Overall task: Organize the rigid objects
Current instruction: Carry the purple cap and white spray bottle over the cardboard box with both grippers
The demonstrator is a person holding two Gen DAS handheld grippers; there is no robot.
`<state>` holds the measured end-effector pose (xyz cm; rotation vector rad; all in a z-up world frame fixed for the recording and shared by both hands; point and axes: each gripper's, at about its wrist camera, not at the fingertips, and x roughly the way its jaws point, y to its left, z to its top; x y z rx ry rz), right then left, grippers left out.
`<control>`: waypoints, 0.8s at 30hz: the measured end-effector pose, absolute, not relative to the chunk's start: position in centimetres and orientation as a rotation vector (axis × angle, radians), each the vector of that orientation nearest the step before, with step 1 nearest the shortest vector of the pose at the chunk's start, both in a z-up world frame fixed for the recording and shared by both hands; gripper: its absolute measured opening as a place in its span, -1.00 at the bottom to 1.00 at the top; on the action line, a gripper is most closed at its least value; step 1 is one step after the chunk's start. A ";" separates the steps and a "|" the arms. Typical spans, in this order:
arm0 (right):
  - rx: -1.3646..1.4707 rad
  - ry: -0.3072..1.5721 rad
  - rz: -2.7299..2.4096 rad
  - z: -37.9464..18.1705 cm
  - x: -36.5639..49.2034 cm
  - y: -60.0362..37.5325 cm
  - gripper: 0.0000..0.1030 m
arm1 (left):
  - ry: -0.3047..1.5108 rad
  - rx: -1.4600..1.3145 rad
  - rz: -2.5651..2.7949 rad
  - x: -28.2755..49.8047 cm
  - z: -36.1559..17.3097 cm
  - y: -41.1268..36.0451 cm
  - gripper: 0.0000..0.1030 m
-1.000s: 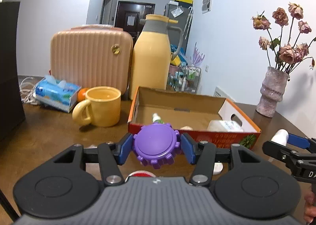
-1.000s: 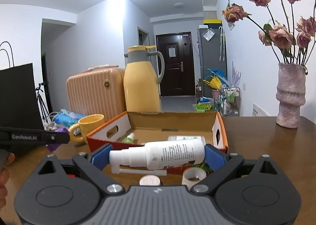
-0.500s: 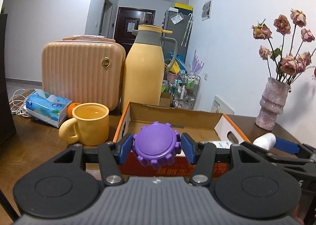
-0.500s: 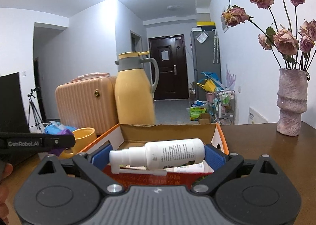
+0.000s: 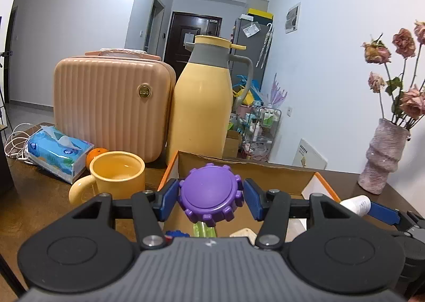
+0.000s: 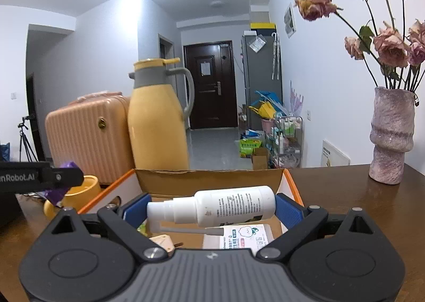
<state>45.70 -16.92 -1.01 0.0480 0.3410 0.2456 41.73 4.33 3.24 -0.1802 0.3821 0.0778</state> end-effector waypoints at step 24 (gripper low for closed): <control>0.036 0.484 0.148 -2.7 54.1 -17.2 0.91 | 0.539 -0.060 0.133 50.6 0.2 3.4 0.06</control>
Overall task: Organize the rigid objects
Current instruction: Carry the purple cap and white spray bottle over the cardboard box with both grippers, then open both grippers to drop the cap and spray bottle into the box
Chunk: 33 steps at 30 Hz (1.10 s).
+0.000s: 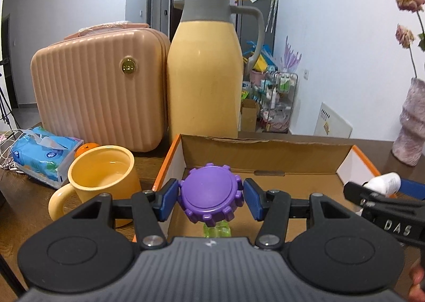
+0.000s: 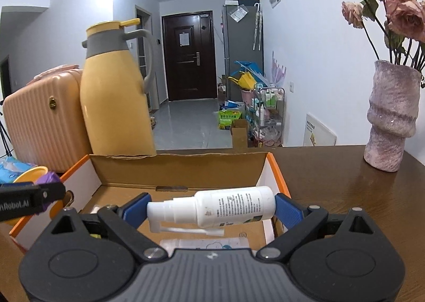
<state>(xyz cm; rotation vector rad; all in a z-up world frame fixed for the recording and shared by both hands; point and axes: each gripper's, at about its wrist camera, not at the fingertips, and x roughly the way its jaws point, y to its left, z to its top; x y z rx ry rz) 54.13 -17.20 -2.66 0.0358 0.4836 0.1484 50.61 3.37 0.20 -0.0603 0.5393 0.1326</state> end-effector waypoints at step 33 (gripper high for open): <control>0.039 0.418 0.148 -1.7 48.8 -19.2 1.00 | 0.451 0.005 0.193 45.5 0.0 3.7 1.00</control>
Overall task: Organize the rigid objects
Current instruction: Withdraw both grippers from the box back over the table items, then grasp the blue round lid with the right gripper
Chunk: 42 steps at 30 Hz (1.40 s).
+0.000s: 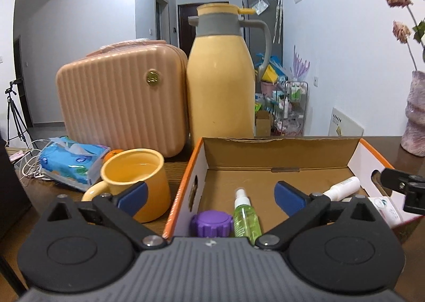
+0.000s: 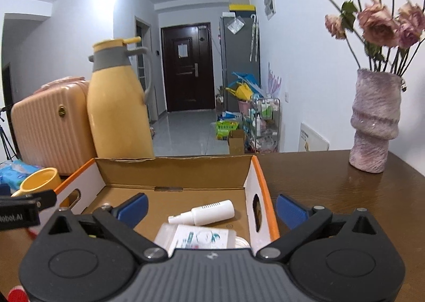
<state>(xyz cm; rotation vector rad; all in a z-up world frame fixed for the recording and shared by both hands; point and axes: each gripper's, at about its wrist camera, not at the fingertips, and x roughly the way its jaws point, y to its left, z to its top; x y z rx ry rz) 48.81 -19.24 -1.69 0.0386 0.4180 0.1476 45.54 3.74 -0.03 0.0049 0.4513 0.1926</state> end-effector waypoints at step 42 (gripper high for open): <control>-0.090 0.552 0.277 -8.0 28.6 -18.7 1.00 | 0.558 -0.049 0.093 27.7 -4.7 4.1 1.00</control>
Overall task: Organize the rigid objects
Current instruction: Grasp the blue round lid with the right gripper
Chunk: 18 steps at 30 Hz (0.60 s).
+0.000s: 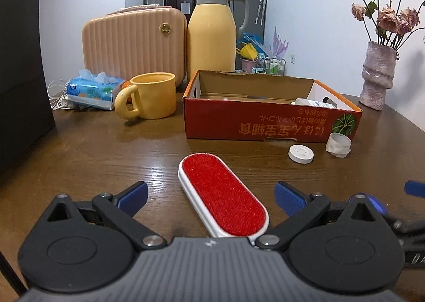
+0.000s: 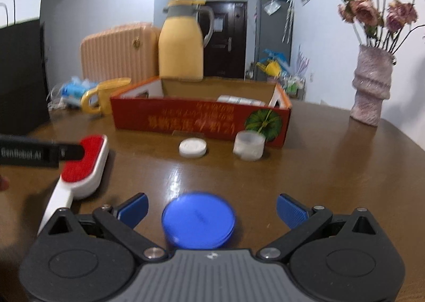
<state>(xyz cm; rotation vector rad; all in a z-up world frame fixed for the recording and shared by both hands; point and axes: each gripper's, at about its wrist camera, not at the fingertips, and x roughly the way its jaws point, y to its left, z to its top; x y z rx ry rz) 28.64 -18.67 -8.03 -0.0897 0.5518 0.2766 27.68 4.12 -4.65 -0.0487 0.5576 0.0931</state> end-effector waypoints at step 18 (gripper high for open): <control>-0.027 0.643 0.262 -9.0 29.9 -18.6 0.27 | 0.609 -0.041 0.089 28.2 -5.4 3.6 1.00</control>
